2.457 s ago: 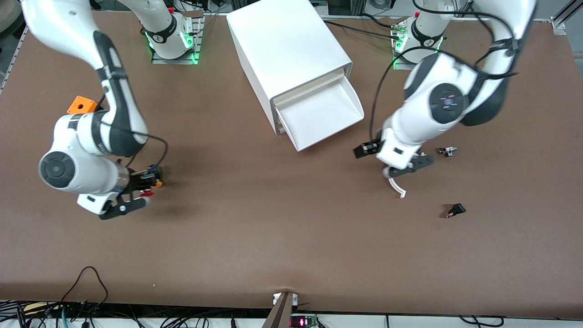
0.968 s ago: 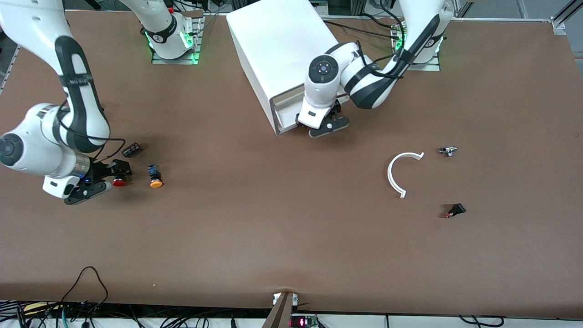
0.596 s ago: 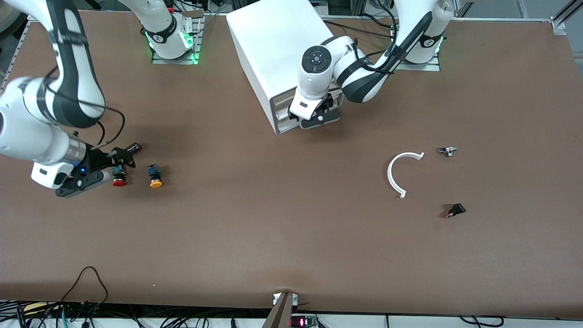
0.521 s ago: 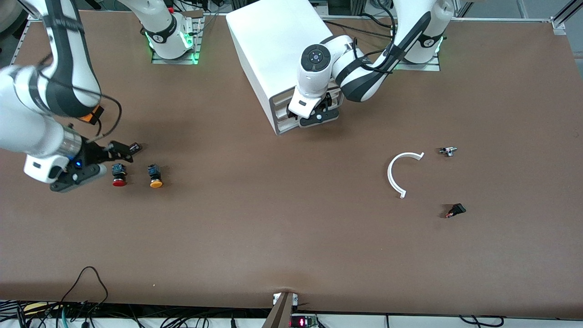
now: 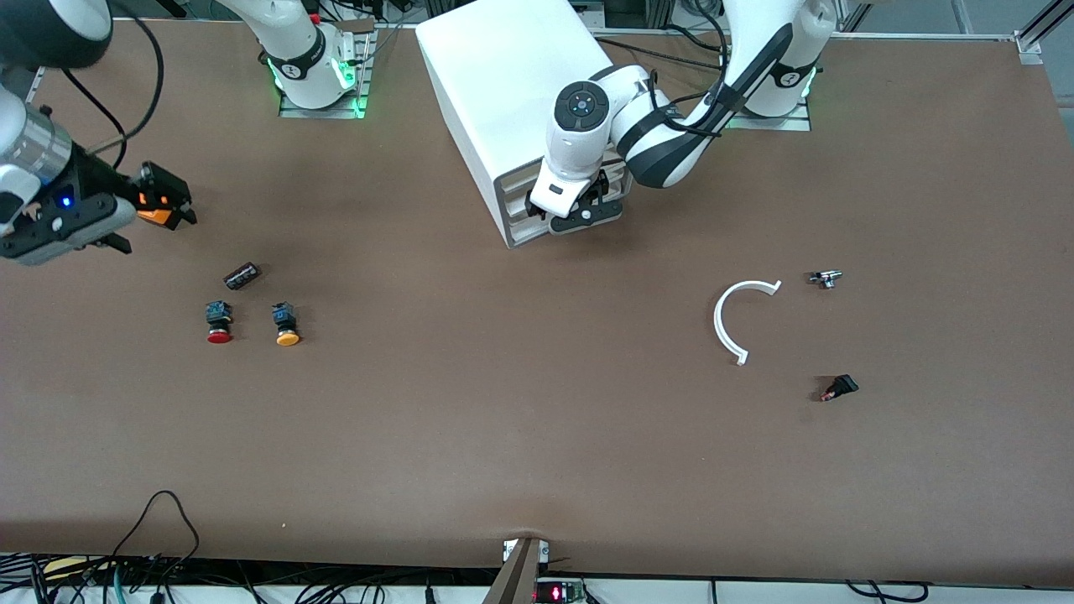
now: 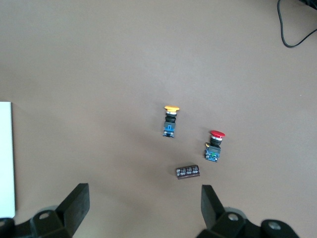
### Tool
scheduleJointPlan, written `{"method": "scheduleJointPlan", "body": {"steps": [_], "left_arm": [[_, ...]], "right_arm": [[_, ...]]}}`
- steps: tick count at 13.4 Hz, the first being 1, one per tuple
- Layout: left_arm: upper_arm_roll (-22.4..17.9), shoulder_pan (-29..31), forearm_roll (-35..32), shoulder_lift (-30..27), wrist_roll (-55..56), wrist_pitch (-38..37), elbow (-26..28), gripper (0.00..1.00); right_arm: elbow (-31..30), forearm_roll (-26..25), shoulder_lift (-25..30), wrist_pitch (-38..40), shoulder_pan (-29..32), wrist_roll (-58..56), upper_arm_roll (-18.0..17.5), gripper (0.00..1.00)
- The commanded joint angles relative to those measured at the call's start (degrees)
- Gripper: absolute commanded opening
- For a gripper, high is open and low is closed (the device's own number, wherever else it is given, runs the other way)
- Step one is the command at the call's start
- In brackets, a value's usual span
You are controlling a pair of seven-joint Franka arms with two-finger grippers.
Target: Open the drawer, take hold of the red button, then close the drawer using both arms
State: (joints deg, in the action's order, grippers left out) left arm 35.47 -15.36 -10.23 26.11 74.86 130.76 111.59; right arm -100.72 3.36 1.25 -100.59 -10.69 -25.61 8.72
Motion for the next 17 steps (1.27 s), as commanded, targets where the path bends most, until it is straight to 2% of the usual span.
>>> {"method": "scheduleJointPlan", "body": {"steps": [1,5,6,8,10,12,15,17], "left_arm": [[1.5,3.7,-1.4,0.3,-2.5,-0.5,-2.9,1.0],[1.5,11.2,-1.3,-0.6,-11.5,-1.6,-5.0,1.0],[1.1,12.1,-0.8,-2.1,-14.4,-2.4,-4.7,1.0],[-1.6,12.7,-0.3,-5.9,-19.7,-6.1,-4.6,1.0],[-4.2,14.7,5.1,-10.1,-29.3,-9.2,-4.5,1.0],[-8.7,16.0,9.0,-14.0,-39.7,-13.9,-4.5,1.0],[-16.4,16.6,11.6,-19.1,-52.8,-19.7,-4.4,1.0],[-20.7,16.7,11.7,-21.5,-58.1,-22.1,-4.4,1.0]], "right_arm": [[2.0,-1.0,-1.3,1.0,0.1,0.9,0.0,1.0],[3.4,-1.1,-2.1,2.5,1.0,1.3,-0.5,1.0],[3.4,-1.1,-1.9,2.7,3.4,1.0,-2.5,1.0],[3.2,-1.1,-1.6,3.1,12.6,0.9,-11.2,1.0],[2.7,-0.6,-1.5,4.1,13.3,1.6,-11.7,1.0],[1.7,-0.7,-0.8,4.3,13.3,1.6,-11.3,1.0],[1.1,-1.2,-0.4,4.5,13.2,7.9,-11.8,1.0],[1.6,-1.2,-0.5,4.3,13.2,7.7,-11.9,1.0]]}}
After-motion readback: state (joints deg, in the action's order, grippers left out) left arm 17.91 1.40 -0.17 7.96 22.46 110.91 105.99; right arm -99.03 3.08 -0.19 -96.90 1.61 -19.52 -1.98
